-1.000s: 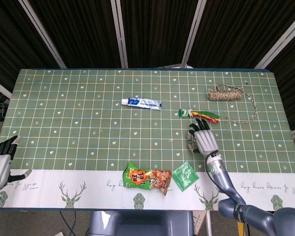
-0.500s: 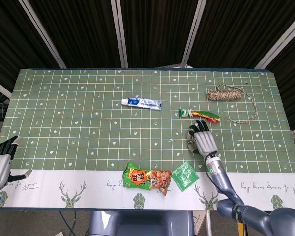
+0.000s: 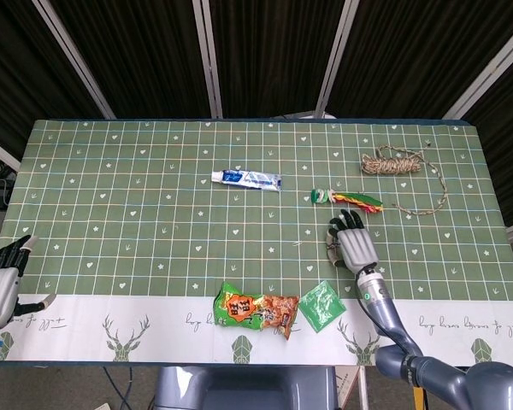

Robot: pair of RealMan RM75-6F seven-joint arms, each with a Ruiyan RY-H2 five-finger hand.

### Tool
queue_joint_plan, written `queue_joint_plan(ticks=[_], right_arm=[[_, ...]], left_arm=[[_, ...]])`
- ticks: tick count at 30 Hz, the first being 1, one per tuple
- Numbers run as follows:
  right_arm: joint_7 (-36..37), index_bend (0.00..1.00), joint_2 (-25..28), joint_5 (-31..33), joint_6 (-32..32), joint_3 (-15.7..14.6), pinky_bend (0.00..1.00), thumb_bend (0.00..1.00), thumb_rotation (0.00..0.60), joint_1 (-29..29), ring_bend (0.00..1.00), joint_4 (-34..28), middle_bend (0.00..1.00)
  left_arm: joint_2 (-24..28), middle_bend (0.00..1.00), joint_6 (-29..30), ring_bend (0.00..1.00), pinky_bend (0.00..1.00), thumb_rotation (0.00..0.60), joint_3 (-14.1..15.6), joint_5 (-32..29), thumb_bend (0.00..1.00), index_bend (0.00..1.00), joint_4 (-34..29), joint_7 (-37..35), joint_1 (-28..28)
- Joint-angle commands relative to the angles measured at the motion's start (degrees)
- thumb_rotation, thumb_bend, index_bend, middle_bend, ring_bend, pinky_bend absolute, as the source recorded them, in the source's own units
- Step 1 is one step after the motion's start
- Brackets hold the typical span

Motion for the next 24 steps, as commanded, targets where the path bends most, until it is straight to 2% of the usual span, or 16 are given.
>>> queue_joint_plan(ticks=[1, 17, 24], right_arm=[[0.05, 0.49, -0.19, 0.01, -0.05, 0.09, 0.01, 0.31, 0.600, 0.06, 0.00, 0.30, 0.20], [0.35, 0.48, -0.99, 0.50, -0.90, 0.37, 0.01, 0.31, 0.600, 0.05, 0.00, 1.83, 0.20], [0.45, 0.55, -1.61, 0.72, -0.60, 0.77, 0.01, 0.31, 0.600, 0.05, 0.00, 1.71, 0.20]], left_arm=[[-0.01, 0.00, 0.08, 0.00, 0.00, 0.600, -0.05, -0.03, 0.13, 0.00, 0.00, -0.05, 0.02], [0.02, 0.00, -0.20, 0.00, 0.00, 0.600, -0.20, -0.50, 0.13, 0.00, -0.09, -0.14, -0.13], [0.12, 0.00, -0.28, 0.00, 0.00, 0.600, -0.32, -0.92, 0.13, 0.00, -0.18, -0.26, -0.11]])
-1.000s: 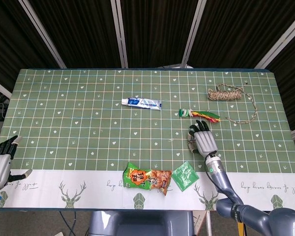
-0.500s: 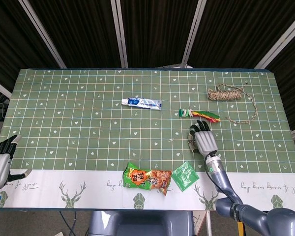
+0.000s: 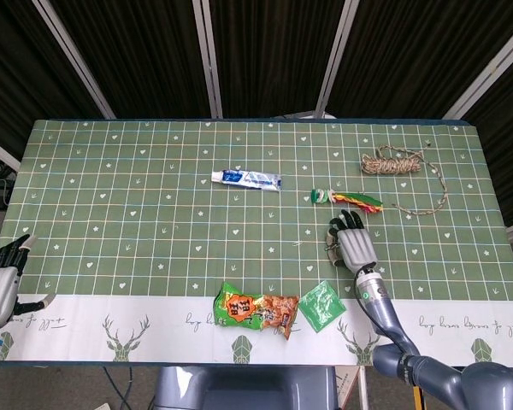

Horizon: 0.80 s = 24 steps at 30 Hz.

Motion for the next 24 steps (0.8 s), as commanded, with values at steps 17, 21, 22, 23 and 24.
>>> queue_joint_plan(ticks=[17, 21, 22, 23, 24], right_arm=[[1.17, 0.59, -0.31, 5.81, -0.19, 4.66, 0.01, 0.31, 0.600, -0.82, 0.00, -5.00, 0.20], [1.72, 0.59, 0.06, 11.48, -0.88, 8.73, 0.01, 0.31, 0.600, -1.17, 0.00, -8.93, 0.20], [1.86, 0.59, 0.17, 13.21, -1.04, 9.97, 0.01, 0.31, 0.600, -1.22, 0.00, -10.08, 0.20], [2.27, 0.59, 0.30, 15.97, -1.18, 12.01, 0.01, 0.31, 0.600, -1.30, 0.00, -11.81, 0.20], [2.22, 0.59, 0.47, 18.10, -1.40, 13.39, 0.01, 0.31, 0.600, -1.29, 0.00, -13.12, 0.20]], left_arm=[[0.27, 0.00, -0.66, 0.00, 0.00, 0.600, -0.09, -0.71, 0.13, 0.00, -0.35, -0.54, -0.13], [0.23, 0.00, -0.65, 0.00, 0.00, 0.600, -0.10, -0.70, 0.13, 0.00, -0.30, -0.59, -0.15], [0.20, 0.00, -0.63, 0.00, 0.00, 0.600, -0.12, -0.68, 0.13, 0.00, -0.29, -0.64, -0.15], [0.16, 0.00, -0.59, 0.00, 0.00, 0.600, -0.12, -0.60, 0.13, 0.00, -0.27, -0.66, -0.16], [0.14, 0.00, -0.53, 0.00, 0.00, 0.600, -0.10, -0.51, 0.13, 0.00, -0.24, -0.66, -0.15]])
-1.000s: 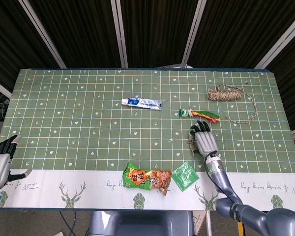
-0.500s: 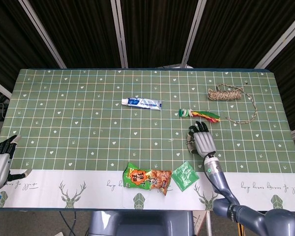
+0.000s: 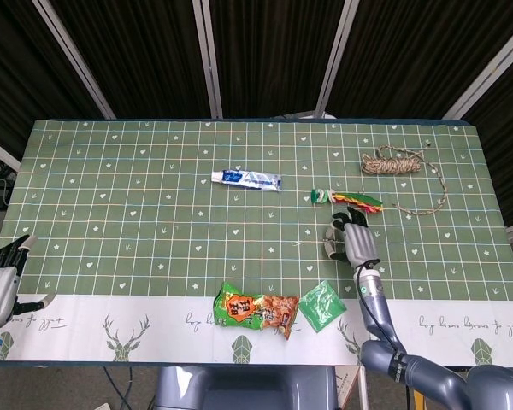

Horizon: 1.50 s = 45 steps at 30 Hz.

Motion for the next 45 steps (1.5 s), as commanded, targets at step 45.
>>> queue_joint_plan(ticks=[45], right_arm=[[4.65, 0.61, -3.83, 28.64, 8.31, 15.32, 0.01, 0.32, 0.600, 2.67, 0.00, -20.46, 0.20]], left_arm=[[-0.79, 0.00, 0.90, 0.00, 0.00, 0.600, 0.04, 0.73, 0.13, 0.00, 2.03, -0.85, 0.52]])
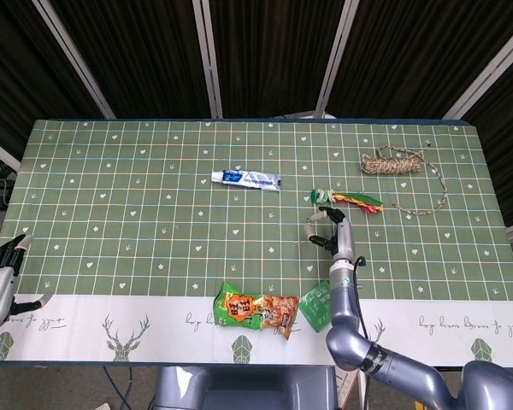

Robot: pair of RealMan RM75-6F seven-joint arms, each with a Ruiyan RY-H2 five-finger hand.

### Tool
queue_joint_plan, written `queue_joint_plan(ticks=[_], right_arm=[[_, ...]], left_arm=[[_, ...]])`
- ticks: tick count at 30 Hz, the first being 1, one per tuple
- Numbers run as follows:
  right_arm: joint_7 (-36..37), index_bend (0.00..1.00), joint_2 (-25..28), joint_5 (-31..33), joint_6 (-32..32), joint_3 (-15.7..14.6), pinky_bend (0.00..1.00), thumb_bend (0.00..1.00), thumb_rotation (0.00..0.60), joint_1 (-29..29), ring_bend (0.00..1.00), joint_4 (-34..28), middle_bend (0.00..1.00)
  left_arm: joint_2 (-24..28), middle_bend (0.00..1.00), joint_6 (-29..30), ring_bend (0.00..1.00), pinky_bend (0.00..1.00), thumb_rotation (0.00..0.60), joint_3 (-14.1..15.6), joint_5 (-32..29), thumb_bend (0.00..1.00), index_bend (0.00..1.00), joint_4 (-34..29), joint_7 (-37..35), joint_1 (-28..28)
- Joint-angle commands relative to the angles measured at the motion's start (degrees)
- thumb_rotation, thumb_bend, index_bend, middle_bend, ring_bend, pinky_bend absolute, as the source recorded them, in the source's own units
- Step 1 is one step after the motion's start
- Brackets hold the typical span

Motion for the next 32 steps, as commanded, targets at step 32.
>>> queue_joint_plan(ticks=[32], right_arm=[[-1.29, 0.61, -2.67, 0.86, -0.72, 0.10, 0.01, 0.32, 0.600, 1.50, 0.00, 1.66, 0.20]], left_arm=[[0.20, 0.00, -0.20, 0.00, 0.00, 0.600, -0.19, -0.29, 0.13, 0.00, -0.54, -0.23, 0.06]])
